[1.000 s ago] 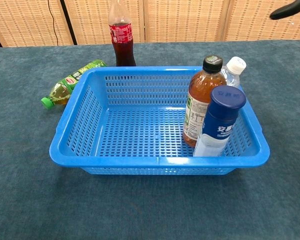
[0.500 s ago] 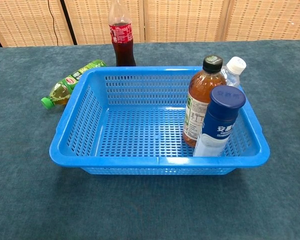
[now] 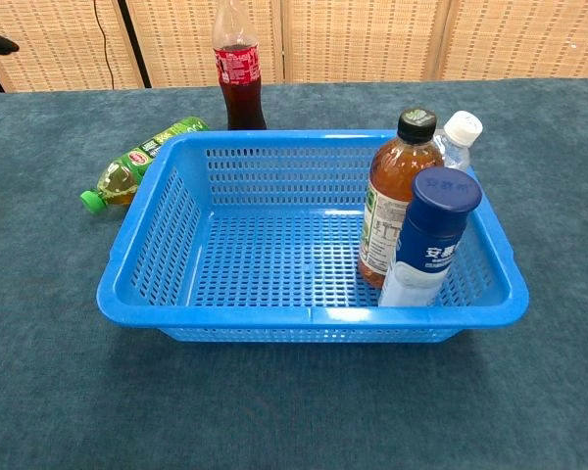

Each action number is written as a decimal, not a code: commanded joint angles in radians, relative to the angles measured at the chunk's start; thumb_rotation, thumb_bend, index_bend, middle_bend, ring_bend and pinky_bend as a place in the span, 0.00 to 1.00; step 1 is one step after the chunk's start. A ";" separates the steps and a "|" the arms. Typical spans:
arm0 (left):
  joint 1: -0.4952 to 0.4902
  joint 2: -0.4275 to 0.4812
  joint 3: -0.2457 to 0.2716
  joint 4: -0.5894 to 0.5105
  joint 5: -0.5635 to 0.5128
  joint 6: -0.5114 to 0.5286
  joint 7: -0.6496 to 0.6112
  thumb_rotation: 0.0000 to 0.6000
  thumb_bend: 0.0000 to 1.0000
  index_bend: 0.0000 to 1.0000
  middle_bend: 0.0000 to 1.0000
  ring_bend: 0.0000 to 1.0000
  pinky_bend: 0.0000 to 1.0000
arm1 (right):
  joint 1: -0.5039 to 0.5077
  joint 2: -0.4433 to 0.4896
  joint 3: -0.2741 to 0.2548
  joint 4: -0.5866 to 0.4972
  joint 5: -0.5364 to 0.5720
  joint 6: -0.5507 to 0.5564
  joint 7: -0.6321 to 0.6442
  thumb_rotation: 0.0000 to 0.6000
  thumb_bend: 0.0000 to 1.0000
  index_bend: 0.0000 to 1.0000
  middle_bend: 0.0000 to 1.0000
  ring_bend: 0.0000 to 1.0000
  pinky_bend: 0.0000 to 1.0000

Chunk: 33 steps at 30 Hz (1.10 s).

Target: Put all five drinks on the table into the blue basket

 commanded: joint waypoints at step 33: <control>-0.346 -0.520 -0.126 0.551 -0.428 -0.373 0.062 1.00 0.19 0.00 0.00 0.00 0.01 | -0.014 0.022 -0.003 -0.011 -0.061 0.023 0.059 1.00 0.00 0.01 0.00 0.00 0.05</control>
